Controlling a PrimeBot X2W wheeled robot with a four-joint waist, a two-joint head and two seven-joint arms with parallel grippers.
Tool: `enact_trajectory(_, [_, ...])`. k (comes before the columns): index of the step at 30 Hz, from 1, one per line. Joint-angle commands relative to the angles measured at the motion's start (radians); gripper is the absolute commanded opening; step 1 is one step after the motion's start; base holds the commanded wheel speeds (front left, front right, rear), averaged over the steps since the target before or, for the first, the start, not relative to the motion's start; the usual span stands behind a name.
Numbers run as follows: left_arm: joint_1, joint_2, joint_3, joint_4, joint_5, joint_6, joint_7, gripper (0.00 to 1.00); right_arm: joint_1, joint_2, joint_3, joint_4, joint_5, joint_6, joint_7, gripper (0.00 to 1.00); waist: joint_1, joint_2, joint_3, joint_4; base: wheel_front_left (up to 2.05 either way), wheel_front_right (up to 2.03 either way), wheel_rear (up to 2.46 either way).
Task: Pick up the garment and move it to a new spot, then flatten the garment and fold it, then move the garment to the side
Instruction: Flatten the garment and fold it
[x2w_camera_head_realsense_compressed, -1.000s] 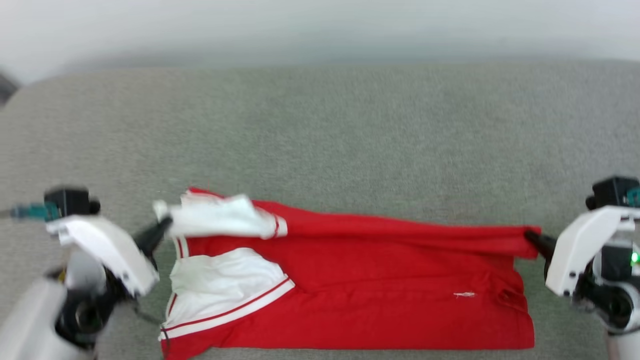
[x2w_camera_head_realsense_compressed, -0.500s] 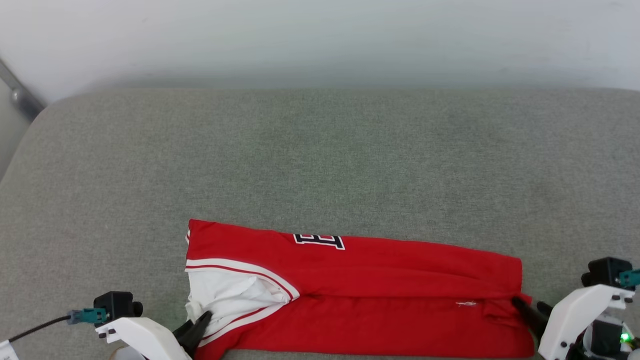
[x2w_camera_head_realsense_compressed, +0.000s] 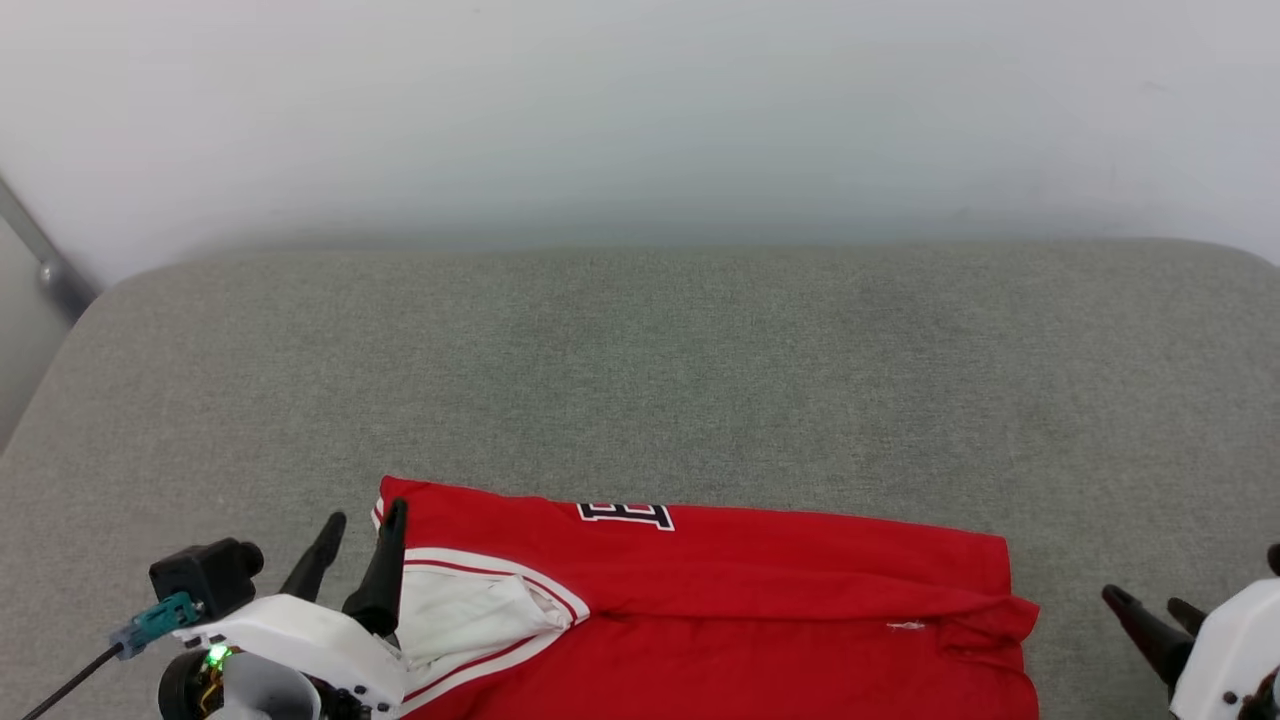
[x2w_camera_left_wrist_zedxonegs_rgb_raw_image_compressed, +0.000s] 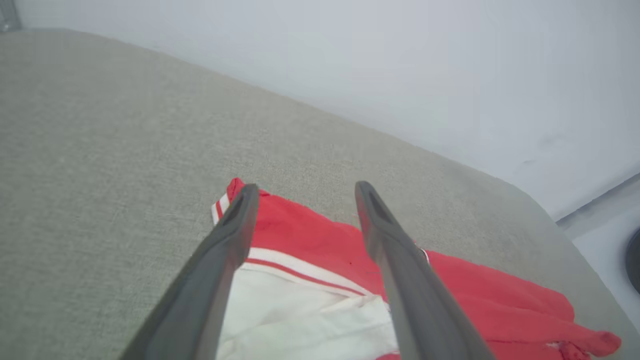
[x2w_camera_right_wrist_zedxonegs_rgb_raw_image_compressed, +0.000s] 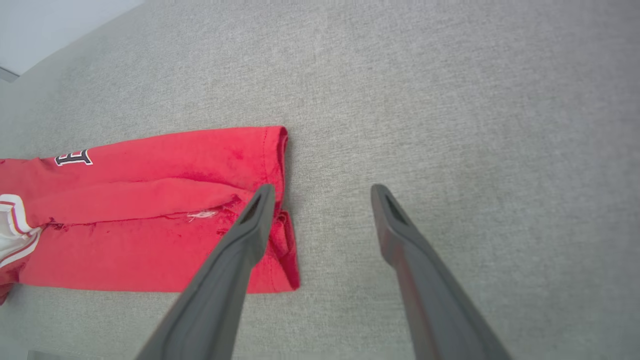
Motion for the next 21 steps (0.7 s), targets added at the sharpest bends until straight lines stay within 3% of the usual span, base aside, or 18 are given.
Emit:
enact_trajectory(1, [-0.019,0.002,-0.006,-0.022,0.045,0.015,-0.037,1.00,-0.008,-0.001,-0.031,-0.017,-0.006,0.000,0.048,1.00,0.0002,0.0000,-0.012,0.002,0.00,0.00,0.00])
enact_trajectory(10, [-0.046,-0.010,0.010,-0.148,0.213,0.108,-0.150,1.00,-0.103,0.013,-0.096,0.004,-0.021,0.000,0.259,1.00,0.0002,0.0000,0.042,0.047,0.00,0.00,0.00])
enact_trajectory(21, [-0.070,-0.017,0.019,-0.213,0.287,0.111,-0.163,1.00,-0.138,0.092,-0.071,0.112,-0.025,0.000,0.305,1.00,0.0002,0.0000,0.132,0.116,0.00,0.00,0.00])
